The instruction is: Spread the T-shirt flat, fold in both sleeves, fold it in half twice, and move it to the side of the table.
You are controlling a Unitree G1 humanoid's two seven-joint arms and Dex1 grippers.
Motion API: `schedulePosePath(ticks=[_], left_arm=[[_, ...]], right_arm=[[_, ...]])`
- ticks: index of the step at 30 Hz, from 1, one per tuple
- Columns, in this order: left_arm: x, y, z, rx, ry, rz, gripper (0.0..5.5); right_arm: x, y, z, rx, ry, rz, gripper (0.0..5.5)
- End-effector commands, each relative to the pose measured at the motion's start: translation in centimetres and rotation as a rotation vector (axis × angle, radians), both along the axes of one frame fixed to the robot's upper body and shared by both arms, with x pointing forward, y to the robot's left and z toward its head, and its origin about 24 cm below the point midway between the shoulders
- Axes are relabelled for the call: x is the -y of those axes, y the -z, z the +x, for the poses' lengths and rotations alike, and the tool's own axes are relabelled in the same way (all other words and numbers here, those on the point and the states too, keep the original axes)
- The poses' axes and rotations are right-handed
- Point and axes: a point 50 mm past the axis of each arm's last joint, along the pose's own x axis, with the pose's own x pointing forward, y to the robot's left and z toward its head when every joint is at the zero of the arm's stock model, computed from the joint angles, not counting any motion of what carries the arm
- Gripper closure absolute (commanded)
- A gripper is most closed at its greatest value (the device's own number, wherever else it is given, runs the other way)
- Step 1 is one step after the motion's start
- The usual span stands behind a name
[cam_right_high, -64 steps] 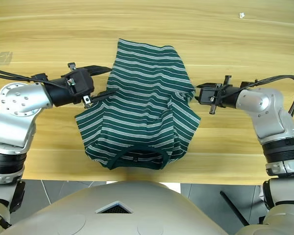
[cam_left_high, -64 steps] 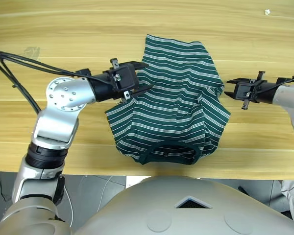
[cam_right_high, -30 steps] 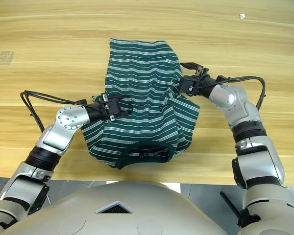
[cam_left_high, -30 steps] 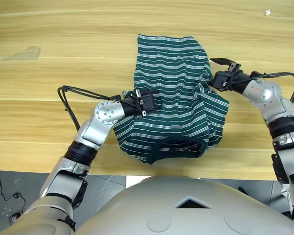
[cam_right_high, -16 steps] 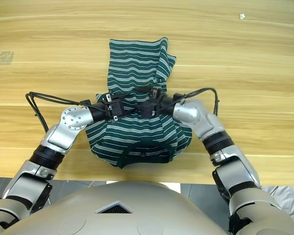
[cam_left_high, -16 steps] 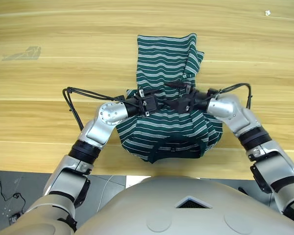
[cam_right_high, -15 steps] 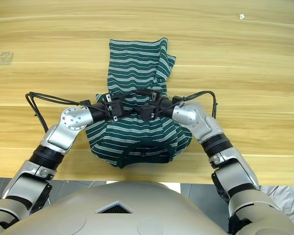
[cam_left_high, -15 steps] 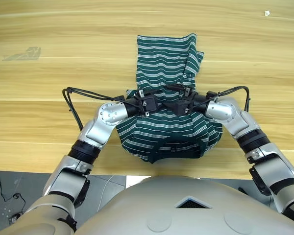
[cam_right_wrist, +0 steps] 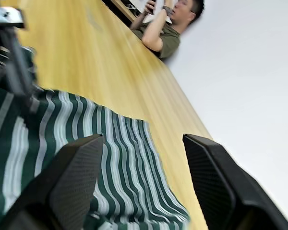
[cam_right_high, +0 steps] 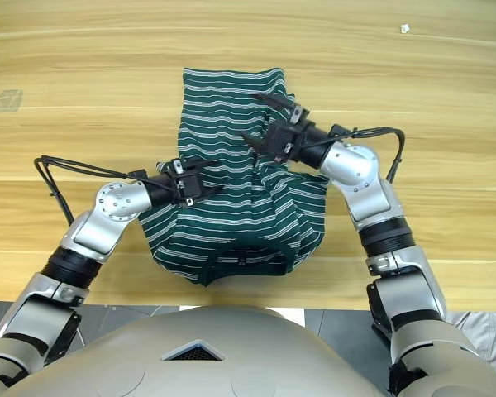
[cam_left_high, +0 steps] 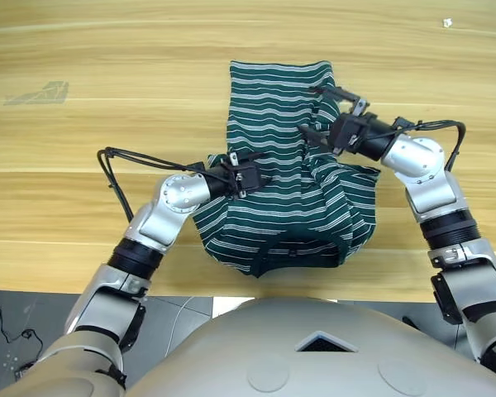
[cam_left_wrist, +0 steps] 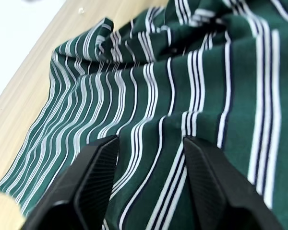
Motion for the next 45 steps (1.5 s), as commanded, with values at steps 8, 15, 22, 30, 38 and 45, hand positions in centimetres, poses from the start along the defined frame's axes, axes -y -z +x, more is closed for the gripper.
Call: schedulePosePath(ticks=[8, 15, 22, 30, 38, 45], left_arm=[[-3.5, -0.2, -4.4, -0.014, 0.052, 0.228, 3.02], [-3.6, -0.9, -4.7, 0.019, 0.064, 0.254, 3.02], [-5.0, -1.6, -3.3, 0.076, 0.017, 0.303, 3.02], [-4.5, -1.7, -2.7, 0.091, 0.035, 0.296, 3.02], [-3.9, -1.1, -2.9, 0.077, 0.041, 0.277, 3.02], [-3.4, -0.5, -3.4, 0.056, 0.057, 0.269, 3.02]], right_arm=[[4.8, -1.5, 7.0, 0.097, 0.321, -0.172, 2.46], [2.9, 2.0, 7.6, -0.027, 0.316, -0.310, 2.46], [1.7, 5.8, 6.1, -0.208, 0.204, -0.516, 2.46], [4.2, 6.3, 6.4, -0.192, 0.268, -0.752, 2.46], [2.8, 0.7, 10.1, 0.034, 0.383, -0.763, 2.46], [2.1, 0.6, 10.0, 0.049, 0.397, -0.645, 2.46]])
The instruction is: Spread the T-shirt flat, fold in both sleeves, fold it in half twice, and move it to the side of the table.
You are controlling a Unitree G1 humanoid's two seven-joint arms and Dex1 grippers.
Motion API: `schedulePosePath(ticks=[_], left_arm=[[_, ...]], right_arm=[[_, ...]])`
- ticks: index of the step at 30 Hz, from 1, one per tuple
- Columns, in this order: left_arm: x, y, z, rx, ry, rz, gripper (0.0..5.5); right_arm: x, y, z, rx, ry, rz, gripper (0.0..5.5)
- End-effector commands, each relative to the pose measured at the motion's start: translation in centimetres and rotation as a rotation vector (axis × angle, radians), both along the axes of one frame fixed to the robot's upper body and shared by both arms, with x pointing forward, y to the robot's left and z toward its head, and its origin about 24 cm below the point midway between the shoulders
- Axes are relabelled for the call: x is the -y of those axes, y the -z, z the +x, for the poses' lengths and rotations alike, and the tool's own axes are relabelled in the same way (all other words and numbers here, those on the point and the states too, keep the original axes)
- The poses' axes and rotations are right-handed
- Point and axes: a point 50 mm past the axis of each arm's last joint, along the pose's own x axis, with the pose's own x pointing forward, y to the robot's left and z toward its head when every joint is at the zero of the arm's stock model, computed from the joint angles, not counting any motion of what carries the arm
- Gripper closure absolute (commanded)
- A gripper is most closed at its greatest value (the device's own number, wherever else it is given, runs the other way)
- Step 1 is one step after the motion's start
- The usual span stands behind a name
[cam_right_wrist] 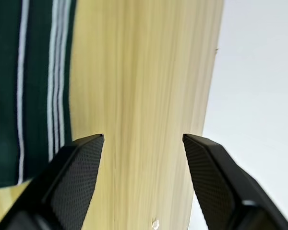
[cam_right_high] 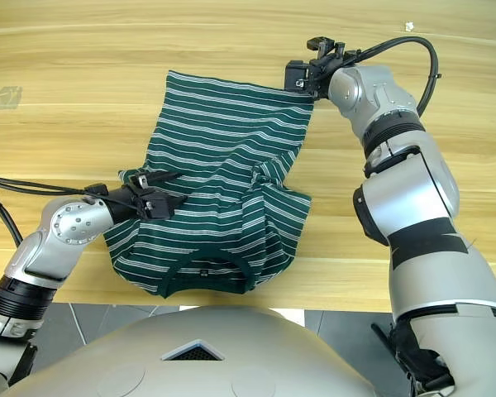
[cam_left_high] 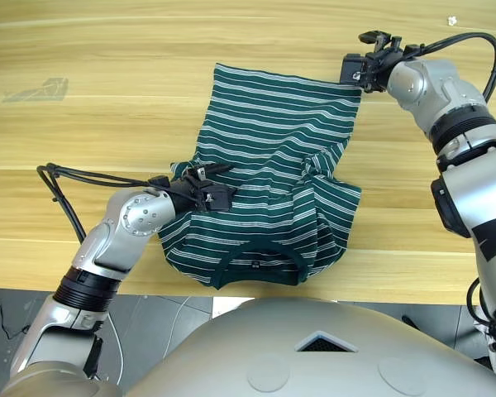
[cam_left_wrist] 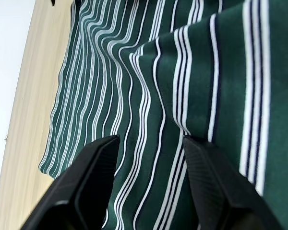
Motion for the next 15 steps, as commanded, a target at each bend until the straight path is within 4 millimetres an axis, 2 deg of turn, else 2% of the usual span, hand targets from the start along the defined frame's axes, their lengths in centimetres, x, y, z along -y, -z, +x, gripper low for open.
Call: schedulePosePath(ticks=[1, 5, 9, 12, 15], left_arm=[[0.0, 1.5, -0.8, -0.062, 0.007, 0.042, 3.02], [0.2, 1.4, -0.9, -0.053, 0.002, 0.029, 3.02], [0.4, -0.8, 0.4, 0.029, -0.032, -0.047, 3.02], [0.2, -2.4, 1.1, 0.065, -0.064, -0.101, 3.02], [0.7, -3.8, 1.0, 0.044, -0.064, -0.209, 3.02]], right_arm=[[-0.4, -0.2, 0.0, 0.025, 0.008, 0.108, 2.46], [0.0, -1.0, -0.3, 0.001, -0.010, 0.316, 2.46], [1.5, -0.7, -2.7, -0.161, -0.144, 0.619, 2.46], [4.0, -1.5, -5.4, -0.210, -0.224, 0.766, 2.46], [5.7, -1.5, -9.8, -0.394, -0.298, 0.757, 2.46]])
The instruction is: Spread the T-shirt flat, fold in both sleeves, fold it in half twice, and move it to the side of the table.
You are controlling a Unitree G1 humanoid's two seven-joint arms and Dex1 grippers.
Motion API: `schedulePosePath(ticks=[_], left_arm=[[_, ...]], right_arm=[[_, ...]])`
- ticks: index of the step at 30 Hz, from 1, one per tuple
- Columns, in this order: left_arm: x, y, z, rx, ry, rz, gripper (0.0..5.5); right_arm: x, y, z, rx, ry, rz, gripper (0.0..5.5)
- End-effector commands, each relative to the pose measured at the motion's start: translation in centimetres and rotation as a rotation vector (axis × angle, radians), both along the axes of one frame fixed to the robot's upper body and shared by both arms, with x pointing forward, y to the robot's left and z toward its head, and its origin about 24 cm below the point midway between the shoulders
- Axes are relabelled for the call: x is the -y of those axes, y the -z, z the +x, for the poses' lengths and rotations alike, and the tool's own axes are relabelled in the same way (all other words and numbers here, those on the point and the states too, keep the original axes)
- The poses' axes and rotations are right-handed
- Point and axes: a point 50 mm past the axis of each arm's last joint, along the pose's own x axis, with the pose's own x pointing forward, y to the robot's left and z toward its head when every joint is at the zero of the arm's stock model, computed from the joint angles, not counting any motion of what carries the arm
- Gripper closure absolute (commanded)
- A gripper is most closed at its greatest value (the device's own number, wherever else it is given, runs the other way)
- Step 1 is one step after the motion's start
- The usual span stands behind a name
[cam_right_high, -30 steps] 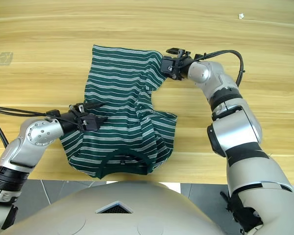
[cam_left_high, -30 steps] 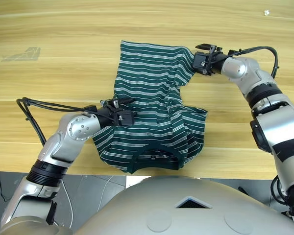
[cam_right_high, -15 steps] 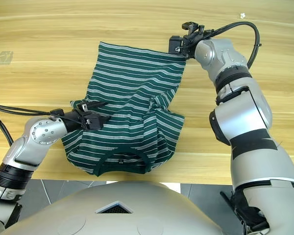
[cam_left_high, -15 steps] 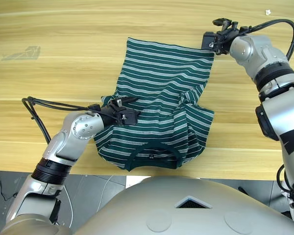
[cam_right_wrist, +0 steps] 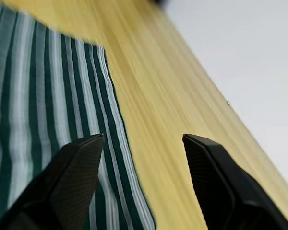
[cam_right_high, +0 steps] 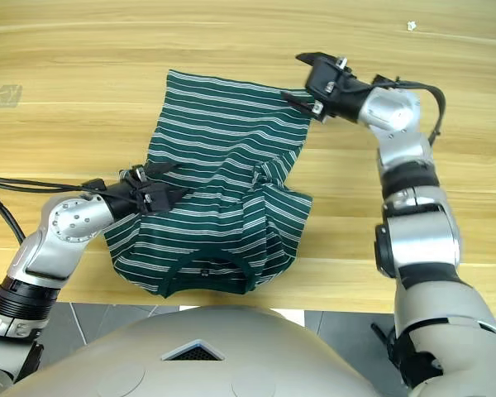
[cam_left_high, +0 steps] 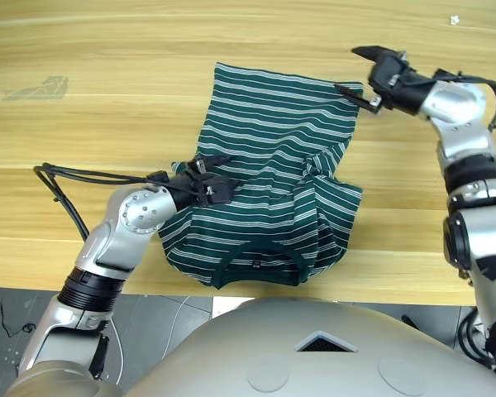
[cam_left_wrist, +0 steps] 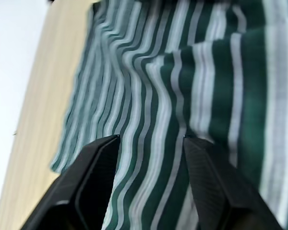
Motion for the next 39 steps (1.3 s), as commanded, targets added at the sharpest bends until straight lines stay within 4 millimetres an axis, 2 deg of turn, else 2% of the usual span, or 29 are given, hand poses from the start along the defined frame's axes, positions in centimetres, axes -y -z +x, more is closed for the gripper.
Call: schedulePosePath(ticks=[1, 4, 6, 8, 10, 13, 16, 19, 23, 26, 30, 33, 36, 39], left_arm=[[0.8, -2.6, 0.1, -0.015, 0.009, -0.164, 3.02], [1.1, -3.8, -0.2, -0.054, -0.008, -0.287, 3.02], [0.5, -3.8, 0.0, -0.063, -0.045, -0.297, 3.02], [-0.1, -3.3, 0.1, -0.070, -0.076, -0.273, 3.02], [-0.2, -3.2, 0.3, -0.073, -0.098, -0.284, 3.02], [-0.1, -3.3, 0.3, -0.076, -0.097, -0.290, 3.02], [0.0, -2.9, 0.2, -0.092, -0.097, -0.291, 3.02], [0.1, -2.5, 0.0, -0.104, -0.103, -0.288, 3.02], [0.0, -2.1, -0.2, -0.115, -0.102, -0.276, 3.02], [-0.1, -1.9, -0.3, -0.118, -0.106, -0.272, 3.02], [-0.9, -2.2, -0.5, -0.107, -0.130, -0.250, 3.02], [-1.0, -2.1, -0.7, -0.107, -0.137, -0.250, 3.02], [-1.1, -1.9, -0.8, -0.109, -0.147, -0.253, 3.02], [-1.1, -1.8, -1.0, -0.113, -0.155, -0.258, 3.02]], right_arm=[[2.5, -0.7, -6.1, -0.188, -0.191, -0.008, 2.46], [3.2, -0.9, -9.7, -0.339, -0.261, -0.046, 2.46], [3.4, -0.3, -11.8, -0.424, -0.292, -0.112, 2.46], [2.6, 0.3, -13.0, -0.447, -0.312, -0.143, 2.46], [1.4, 1.4, -13.3, -0.432, -0.299, -0.170, 2.46], [0.9, 2.8, -13.5, -0.423, -0.272, -0.215, 2.46], [0.3, 4.5, -12.5, -0.355, -0.191, -0.238, 2.46], [-0.5, 5.3, -11.6, -0.293, -0.129, -0.220, 2.46], [-0.4, 7.2, -11.9, -0.299, -0.137, -0.295, 2.46], [0.8, 7.8, -12.9, -0.336, -0.176, -0.391, 2.46], [6.2, 7.0, -13.4, -0.422, -0.109, -0.605, 2.46], [9.1, 5.9, -14.0, -0.475, -0.046, -0.677, 2.46], [9.9, 5.3, -15.5, -0.517, -0.060, -0.698, 2.46], [8.3, 5.4, -17.5, -0.569, -0.168, -0.670, 2.46]])
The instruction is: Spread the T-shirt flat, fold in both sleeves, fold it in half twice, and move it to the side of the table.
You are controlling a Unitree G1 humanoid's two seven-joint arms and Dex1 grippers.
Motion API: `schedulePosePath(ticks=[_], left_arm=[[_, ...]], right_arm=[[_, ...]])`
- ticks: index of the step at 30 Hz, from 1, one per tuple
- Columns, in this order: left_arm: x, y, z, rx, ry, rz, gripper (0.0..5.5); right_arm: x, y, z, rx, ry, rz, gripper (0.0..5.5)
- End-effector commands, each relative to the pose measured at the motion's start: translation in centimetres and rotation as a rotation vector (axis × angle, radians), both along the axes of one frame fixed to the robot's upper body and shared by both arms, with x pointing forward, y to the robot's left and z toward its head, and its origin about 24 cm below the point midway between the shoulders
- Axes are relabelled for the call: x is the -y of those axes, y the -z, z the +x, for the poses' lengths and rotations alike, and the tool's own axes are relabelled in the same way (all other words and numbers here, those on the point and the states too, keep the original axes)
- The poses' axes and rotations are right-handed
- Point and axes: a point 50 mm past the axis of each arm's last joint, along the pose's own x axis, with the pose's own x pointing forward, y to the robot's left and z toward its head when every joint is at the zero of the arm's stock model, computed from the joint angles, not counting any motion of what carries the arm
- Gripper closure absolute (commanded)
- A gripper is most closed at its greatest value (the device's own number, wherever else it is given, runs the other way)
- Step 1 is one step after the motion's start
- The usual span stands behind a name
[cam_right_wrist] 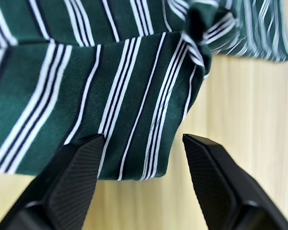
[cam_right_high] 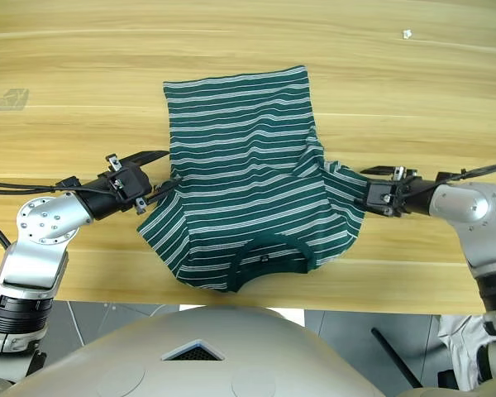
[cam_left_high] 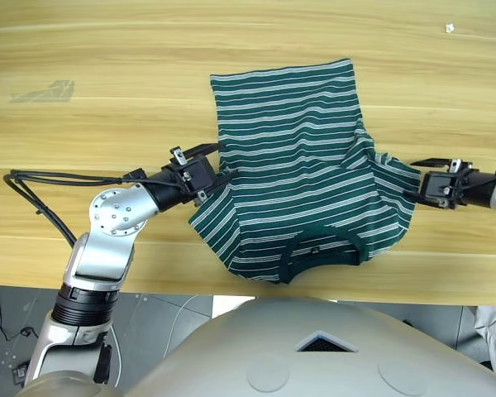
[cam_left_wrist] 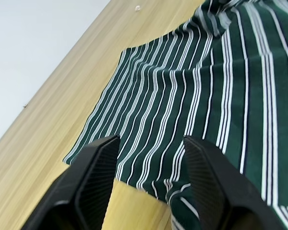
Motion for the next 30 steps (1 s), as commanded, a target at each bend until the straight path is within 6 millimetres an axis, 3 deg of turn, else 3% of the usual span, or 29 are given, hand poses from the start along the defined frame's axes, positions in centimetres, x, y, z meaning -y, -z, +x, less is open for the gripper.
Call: schedulePosePath(ticks=[1, 7, 16, 23, 30], left_arm=[[-0.1, 0.0, -0.2, 0.007, -0.008, 0.010, 3.02], [0.1, 0.1, -0.2, 0.005, 0.001, 0.013, 3.02], [0.1, 0.4, -0.3, 0.003, 0.006, 0.031, 3.02], [-0.4, 0.4, -0.8, 0.013, 0.004, 0.071, 3.02], [-0.1, 0.7, -1.4, 0.008, 0.013, 0.070, 3.02]], right_arm=[[-1.4, 2.9, -4.6, -0.269, -0.067, 0.007, 2.46], [-4.1, 2.8, -6.3, -0.304, -0.152, 0.071, 2.46], [-2.2, 1.2, -3.8, -0.186, -0.096, -0.021, 2.46], [-1.9, 1.0, -6.1, -0.282, -0.114, -0.017, 2.46], [-1.8, 0.3, -6.0, -0.283, -0.108, -0.016, 2.46]])
